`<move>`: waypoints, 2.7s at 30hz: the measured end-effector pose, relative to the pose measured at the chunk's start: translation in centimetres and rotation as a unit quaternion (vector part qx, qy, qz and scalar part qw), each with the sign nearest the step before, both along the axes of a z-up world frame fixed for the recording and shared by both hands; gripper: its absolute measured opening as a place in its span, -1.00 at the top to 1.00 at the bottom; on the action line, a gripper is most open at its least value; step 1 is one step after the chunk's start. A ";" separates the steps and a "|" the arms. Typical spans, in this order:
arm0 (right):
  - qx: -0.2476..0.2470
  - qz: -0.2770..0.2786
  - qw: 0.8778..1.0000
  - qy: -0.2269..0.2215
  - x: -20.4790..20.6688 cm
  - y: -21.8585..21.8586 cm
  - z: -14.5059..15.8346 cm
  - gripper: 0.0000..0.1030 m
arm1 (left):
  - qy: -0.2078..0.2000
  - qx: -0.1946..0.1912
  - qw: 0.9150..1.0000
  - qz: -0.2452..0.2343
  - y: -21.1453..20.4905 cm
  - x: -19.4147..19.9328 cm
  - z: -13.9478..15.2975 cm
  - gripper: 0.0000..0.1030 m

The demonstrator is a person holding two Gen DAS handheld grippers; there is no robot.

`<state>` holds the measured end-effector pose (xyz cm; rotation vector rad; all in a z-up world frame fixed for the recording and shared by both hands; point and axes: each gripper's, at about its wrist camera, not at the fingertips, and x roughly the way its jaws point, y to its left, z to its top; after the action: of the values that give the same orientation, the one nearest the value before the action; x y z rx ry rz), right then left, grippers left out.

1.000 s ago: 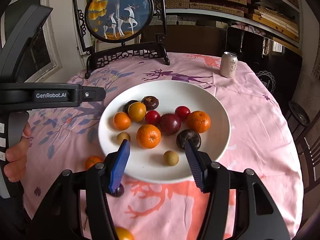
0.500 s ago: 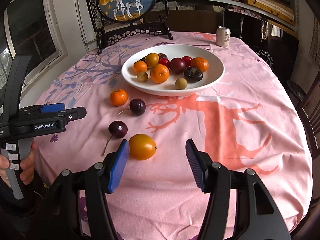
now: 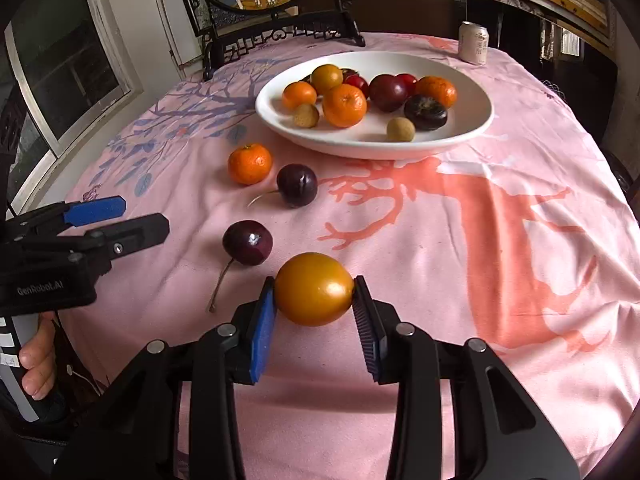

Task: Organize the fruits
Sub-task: 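Grasp a yellow-orange fruit with the right gripper while the left grasps a dark cherry, then lower both held fruits onto the white plate and open both grippers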

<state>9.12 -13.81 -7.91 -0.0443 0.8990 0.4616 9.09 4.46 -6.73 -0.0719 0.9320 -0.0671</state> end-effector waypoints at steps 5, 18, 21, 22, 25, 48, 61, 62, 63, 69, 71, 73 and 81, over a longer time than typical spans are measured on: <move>-0.013 -0.046 0.999 -0.024 -0.7 -3.0 1.3 0.25 | 0.010 0.002 0.999 -0.036 -3.3 0.9 -0.8 -0.68; 0.013 -0.061 0.998 -0.008 -0.9 -5.7 0.5 0.25 | 0.031 0.010 0.997 -0.063 -6.9 3.2 -2.3 0.45; 0.016 -0.063 0.998 -0.009 -0.9 -5.9 0.4 0.25 | 0.015 0.009 0.998 -0.060 -6.7 2.6 -1.4 0.45; 0.016 -0.064 0.998 -0.008 -0.9 -5.9 0.4 0.25 | 0.013 0.005 0.998 -0.060 -6.5 2.5 -1.1 0.45; 0.017 -0.065 0.998 -0.006 -1.0 -6.1 0.3 0.25 | 0.003 0.004 0.998 -0.057 -6.2 2.0 -0.1 0.45; -0.006 -0.053 0.998 -0.031 13.0 -2.6 4.4 0.26 | 0.022 0.045 0.998 -0.025 -7.6 22.7 5.1 0.45; -0.021 -0.072 0.996 -0.042 15.2 -2.8 3.0 -0.18 | 0.033 0.028 0.999 -0.028 -8.1 25.3 4.1 -0.11; -0.020 -0.076 0.996 -0.053 15.0 -2.9 3.3 -0.18 | 0.026 0.028 0.999 -0.026 -7.8 24.9 4.5 -0.12; -0.019 -0.077 0.995 -0.060 14.7 -3.1 3.6 -0.18 | 0.021 0.027 0.999 -0.025 -7.4 24.4 5.0 -0.12; 0.002 -0.065 0.995 -0.077 10.1 -4.0 6.0 -0.19 | -0.023 0.014 1.000 -0.002 -3.2 16.2 7.4 -0.31; 0.009 -0.062 0.996 -0.069 7.9 -4.2 6.1 -0.19 | -0.040 0.015 0.999 0.008 -1.7 12.6 7.2 -0.38; 0.015 -0.058 0.996 -0.063 5.9 -4.1 5.8 -0.19 | -0.049 0.006 0.999 0.022 -0.3 9.2 6.3 -0.38; 0.005 -0.038 0.998 -0.054 2.4 -1.5 5.6 -0.19 | -0.024 -0.008 0.998 0.058 3.8 2.7 2.2 -0.38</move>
<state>11.56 -15.30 -2.28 -0.0248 0.7894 0.3897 11.78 8.29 -4.49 -0.1395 0.8769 0.0312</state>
